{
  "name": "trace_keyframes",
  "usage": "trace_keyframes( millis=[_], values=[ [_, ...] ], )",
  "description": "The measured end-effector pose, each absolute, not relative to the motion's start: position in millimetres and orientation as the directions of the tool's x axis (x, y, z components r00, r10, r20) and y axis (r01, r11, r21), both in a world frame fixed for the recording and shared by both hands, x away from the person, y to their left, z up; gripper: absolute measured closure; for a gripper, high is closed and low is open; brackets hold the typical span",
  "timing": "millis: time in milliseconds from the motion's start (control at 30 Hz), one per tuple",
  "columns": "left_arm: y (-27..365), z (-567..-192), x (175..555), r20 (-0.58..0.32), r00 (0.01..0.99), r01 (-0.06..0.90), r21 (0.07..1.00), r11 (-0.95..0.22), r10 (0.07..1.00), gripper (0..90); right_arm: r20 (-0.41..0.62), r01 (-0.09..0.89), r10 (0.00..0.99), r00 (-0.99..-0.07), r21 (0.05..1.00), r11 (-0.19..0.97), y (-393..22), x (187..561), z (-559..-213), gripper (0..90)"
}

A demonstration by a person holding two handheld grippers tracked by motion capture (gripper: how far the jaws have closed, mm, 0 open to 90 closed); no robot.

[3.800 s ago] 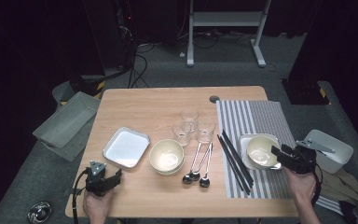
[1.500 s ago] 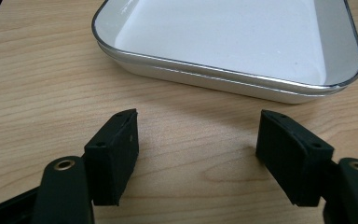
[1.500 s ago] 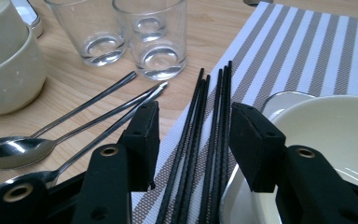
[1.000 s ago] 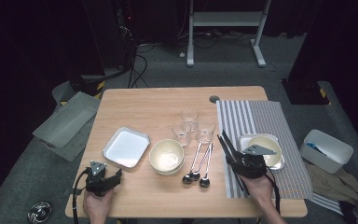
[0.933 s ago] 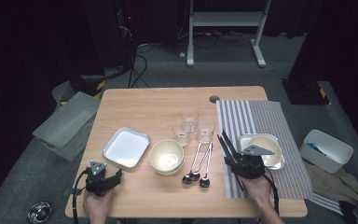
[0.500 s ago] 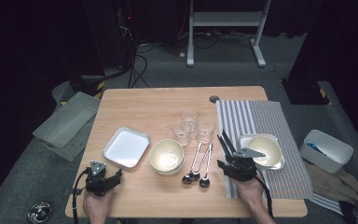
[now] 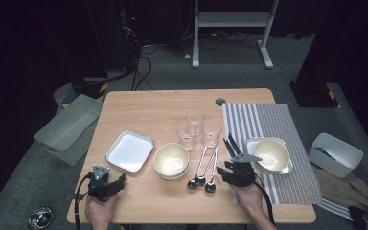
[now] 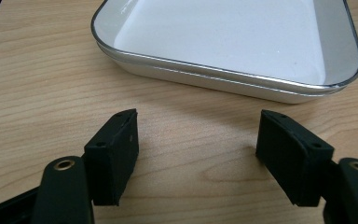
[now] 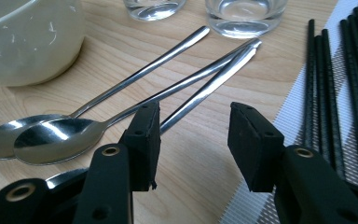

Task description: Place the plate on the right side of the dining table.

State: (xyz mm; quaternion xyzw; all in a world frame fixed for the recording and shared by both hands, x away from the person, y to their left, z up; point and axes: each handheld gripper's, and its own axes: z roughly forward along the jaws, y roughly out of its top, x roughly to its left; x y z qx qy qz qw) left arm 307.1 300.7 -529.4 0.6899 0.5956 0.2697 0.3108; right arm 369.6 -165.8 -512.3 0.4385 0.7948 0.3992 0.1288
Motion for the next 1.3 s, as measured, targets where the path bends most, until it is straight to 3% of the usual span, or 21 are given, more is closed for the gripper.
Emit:
trace_keyframes(
  millis=[767, 1300],
  values=[
    [300.5, -529.5, 307.2, 0.0, 0.148, 0.653, 0.751, -0.098, 0.989, 29.9, 0.116, 0.599, 0.798, -0.592, 0.725, 0.339, -143.8, 373.8, -521.6, 52.7],
    [300.4, -529.4, 307.2, 0.001, 0.15, 0.653, 0.751, -0.1, 0.989, 30.0, -0.013, 0.549, 0.795, -0.607, 0.717, 0.43, -137.0, 370.8, -521.2, 58.2]
  ],
)
